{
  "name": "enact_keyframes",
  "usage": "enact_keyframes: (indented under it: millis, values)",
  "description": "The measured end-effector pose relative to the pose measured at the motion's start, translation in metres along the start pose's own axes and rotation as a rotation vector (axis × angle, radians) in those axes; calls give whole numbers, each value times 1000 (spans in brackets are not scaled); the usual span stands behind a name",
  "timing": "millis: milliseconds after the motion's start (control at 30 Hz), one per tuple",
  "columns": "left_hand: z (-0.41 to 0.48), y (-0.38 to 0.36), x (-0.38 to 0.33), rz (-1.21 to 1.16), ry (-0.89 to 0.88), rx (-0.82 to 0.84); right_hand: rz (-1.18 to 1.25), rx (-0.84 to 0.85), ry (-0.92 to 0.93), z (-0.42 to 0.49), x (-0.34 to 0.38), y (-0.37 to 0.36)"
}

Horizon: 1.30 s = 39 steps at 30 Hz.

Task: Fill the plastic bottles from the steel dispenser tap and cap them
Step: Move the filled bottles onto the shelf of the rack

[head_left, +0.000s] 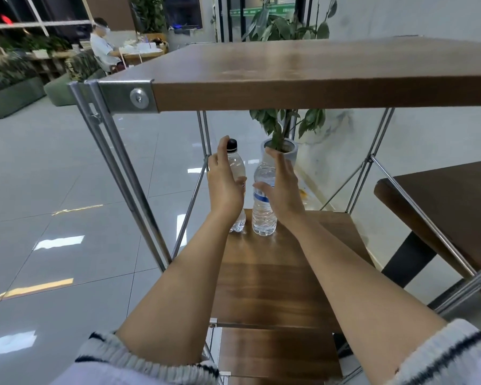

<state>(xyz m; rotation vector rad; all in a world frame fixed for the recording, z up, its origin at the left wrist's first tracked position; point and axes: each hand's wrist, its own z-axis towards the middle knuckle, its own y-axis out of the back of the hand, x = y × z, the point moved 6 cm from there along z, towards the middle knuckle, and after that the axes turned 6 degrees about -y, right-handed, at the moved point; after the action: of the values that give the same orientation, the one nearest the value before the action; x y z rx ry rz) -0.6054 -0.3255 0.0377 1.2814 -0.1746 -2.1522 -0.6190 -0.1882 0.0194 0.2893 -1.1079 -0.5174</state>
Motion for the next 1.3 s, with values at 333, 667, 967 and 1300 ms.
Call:
enact_keyframes:
  millis: [333, 667, 967, 1300]
  values:
    - [-3, -3, 1, 82, -21, 44, -293, 159, -18, 0, -2, -6]
    - [-47, 24, -59, 282, -132, 72, -471, 252, -21, -66, 48, 60]
    - [-142, 52, -135, 74, -306, 296, -645, 143, -49, -188, 88, 165]
    - [-203, 16, -256, -75, -574, 474, -797, -141, -165, -276, 108, 315]
